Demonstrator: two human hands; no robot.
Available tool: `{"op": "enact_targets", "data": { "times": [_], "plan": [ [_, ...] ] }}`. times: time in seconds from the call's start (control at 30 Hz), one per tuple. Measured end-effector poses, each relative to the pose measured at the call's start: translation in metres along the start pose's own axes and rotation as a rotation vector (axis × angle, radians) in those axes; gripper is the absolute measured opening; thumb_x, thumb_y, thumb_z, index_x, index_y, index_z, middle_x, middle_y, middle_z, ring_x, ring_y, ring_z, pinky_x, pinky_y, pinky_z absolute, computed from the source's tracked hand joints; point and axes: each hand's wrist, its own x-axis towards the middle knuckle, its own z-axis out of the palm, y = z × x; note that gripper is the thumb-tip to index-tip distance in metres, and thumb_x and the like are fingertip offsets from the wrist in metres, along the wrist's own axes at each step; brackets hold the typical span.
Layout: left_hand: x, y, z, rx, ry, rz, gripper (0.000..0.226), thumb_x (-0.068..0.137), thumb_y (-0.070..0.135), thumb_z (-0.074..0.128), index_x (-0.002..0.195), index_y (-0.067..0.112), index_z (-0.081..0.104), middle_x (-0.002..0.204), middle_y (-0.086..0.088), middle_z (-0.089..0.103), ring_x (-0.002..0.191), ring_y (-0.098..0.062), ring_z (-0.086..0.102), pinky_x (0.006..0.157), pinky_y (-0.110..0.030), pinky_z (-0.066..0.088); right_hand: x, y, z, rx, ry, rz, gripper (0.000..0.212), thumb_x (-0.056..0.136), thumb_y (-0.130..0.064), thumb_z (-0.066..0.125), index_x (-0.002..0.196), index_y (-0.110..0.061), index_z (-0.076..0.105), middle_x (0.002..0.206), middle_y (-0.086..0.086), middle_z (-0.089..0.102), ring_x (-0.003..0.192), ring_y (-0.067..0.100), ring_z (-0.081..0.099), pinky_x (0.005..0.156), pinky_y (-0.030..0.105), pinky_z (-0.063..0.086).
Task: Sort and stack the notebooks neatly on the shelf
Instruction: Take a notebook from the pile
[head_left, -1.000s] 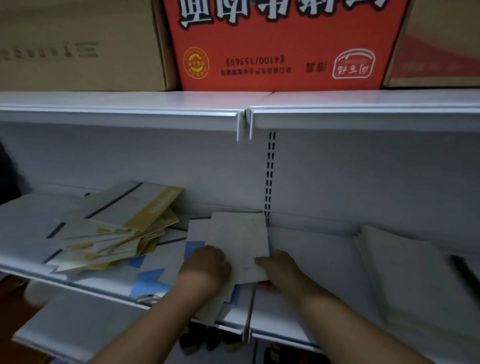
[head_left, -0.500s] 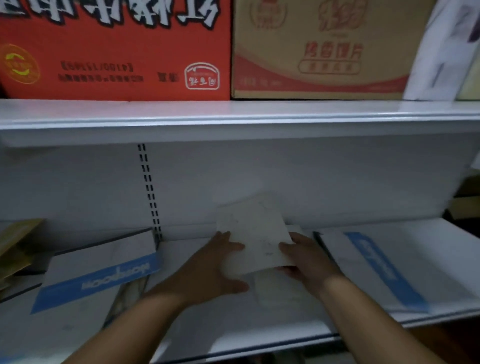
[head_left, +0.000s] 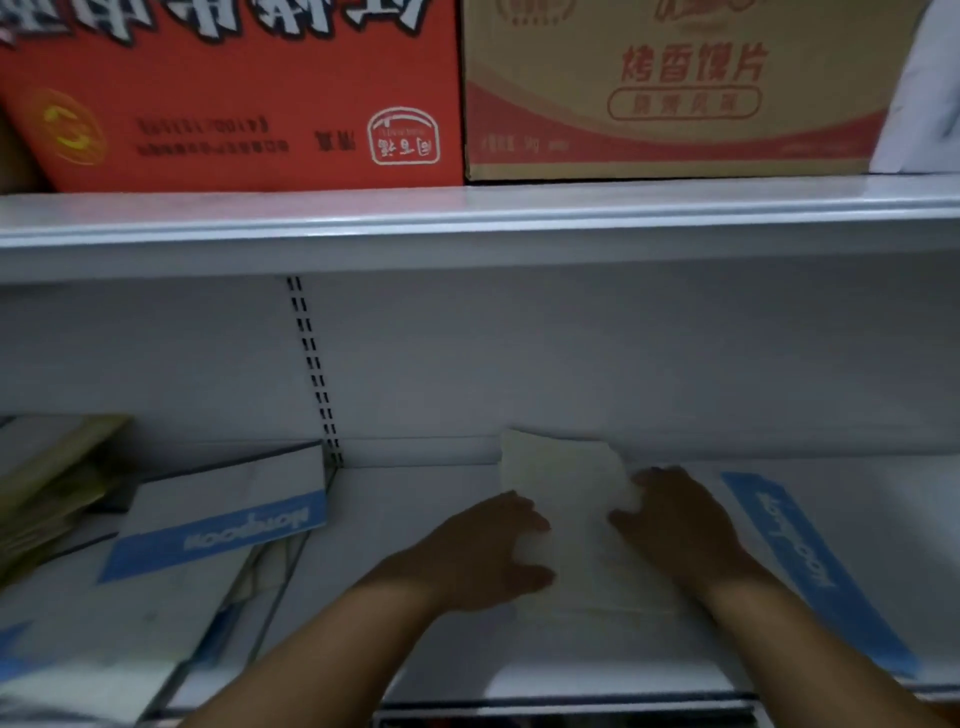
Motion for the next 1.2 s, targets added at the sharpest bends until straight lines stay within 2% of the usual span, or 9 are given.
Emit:
{"op": "enact_targets", "data": {
  "times": [0.1,0.23,0.4,0.5,0.57,0.67,0.83,0.97,1.2],
  "plan": [
    [-0.019,-0.022,-0.012,-0.169,0.068,-0.095,0.053,0.087,0.050,0.054,0.136,0.036,0.039,0.153,0.014,0.024,0.141,-0.001,0.014,0.112,-0.017,0.008,-0.008,-0.057,0.002,0.403,0.032,-0.150,0.028,0.085,-0.034,0.061,0.110,-0.021,0.062,0.106,0.001,0.063,0.091,0.012,0.060,0.082,0.024,0.046],
    [-0.064,-0.084,-0.045,-0.180,0.141,-0.279,0.045,0.088,0.047,0.053,0.131,0.036,0.045,0.141,0.021,0.035,0.131,-0.002,0.035,0.109,-0.020,0.028,-0.037,-0.147,0.036,0.803,-0.396,-0.207,0.013,0.087,-0.020,0.059,0.080,-0.012,0.066,0.068,0.005,0.066,0.043,0.010,0.053,0.039,0.016,0.037],
    [-0.122,-0.162,-0.071,-0.144,0.335,-0.515,0.034,0.092,0.030,0.053,0.124,0.022,0.051,0.121,0.013,0.045,0.113,-0.005,0.046,0.079,-0.009,0.028,-0.052,-0.221,0.103,1.103,-0.775,0.083,0.014,0.088,-0.011,0.058,0.078,-0.002,0.060,0.064,0.015,0.065,0.051,0.022,0.062,0.050,0.024,0.051],
    [-0.141,-0.191,-0.068,-0.055,0.377,-0.650,0.034,0.093,0.022,0.048,0.126,0.017,0.046,0.130,0.002,0.046,0.123,-0.016,0.046,0.095,-0.018,0.035,-0.057,-0.252,0.129,1.275,-0.856,0.216,0.014,0.090,-0.011,0.056,0.082,0.001,0.059,0.062,0.017,0.064,0.062,0.027,0.063,0.057,0.031,0.058],
    [-0.143,-0.195,-0.065,0.026,0.349,-0.689,0.035,0.094,0.029,0.044,0.128,0.021,0.046,0.135,-0.001,0.047,0.126,-0.017,0.045,0.102,-0.026,0.035,-0.054,-0.265,0.139,1.282,-0.839,0.237,0.015,0.090,-0.018,0.057,0.087,-0.003,0.059,0.071,0.017,0.063,0.066,0.026,0.062,0.066,0.036,0.058],
    [-0.141,-0.179,-0.068,0.200,0.331,-0.613,0.025,0.096,0.037,0.034,0.102,0.027,0.056,0.113,0.001,0.065,0.105,-0.019,0.059,0.084,-0.030,0.042,-0.045,-0.271,0.149,1.258,-0.732,0.230,0.023,0.090,-0.025,0.059,0.098,-0.004,0.061,0.086,0.017,0.066,0.073,0.026,0.065,0.061,0.032,0.058],
    [-0.133,-0.161,-0.070,0.041,0.413,-0.507,0.033,0.093,0.038,0.040,0.106,0.019,0.063,0.115,0.000,0.064,0.104,-0.017,0.059,0.080,-0.023,0.041,-0.037,-0.261,0.134,1.222,-0.454,0.064,0.023,0.089,-0.003,0.048,0.108,-0.004,0.061,0.104,0.020,0.066,0.090,0.032,0.066,0.065,0.033,0.057],
    [-0.113,-0.119,-0.071,-0.051,0.404,-0.319,0.118,0.036,0.096,0.036,0.128,0.025,0.053,0.132,0.014,0.044,0.126,-0.010,0.042,0.099,-0.014,0.027,-0.026,-0.217,0.080,1.228,-0.282,-0.023,0.022,0.091,-0.004,0.048,0.083,-0.019,0.061,0.092,0.013,0.066,0.077,0.023,0.064,0.060,0.028,0.055],
    [-0.039,0.011,-0.035,0.064,0.250,0.010,0.082,0.063,0.059,0.070,0.135,0.044,0.033,0.150,0.023,0.017,0.139,0.000,0.014,0.106,-0.008,0.005,-0.007,-0.048,-0.018,1.188,-0.070,-0.070,0.024,0.096,-0.009,0.044,0.099,-0.020,0.065,0.087,-0.002,0.067,0.076,0.016,0.064,0.068,0.030,0.056]
  ]
}}
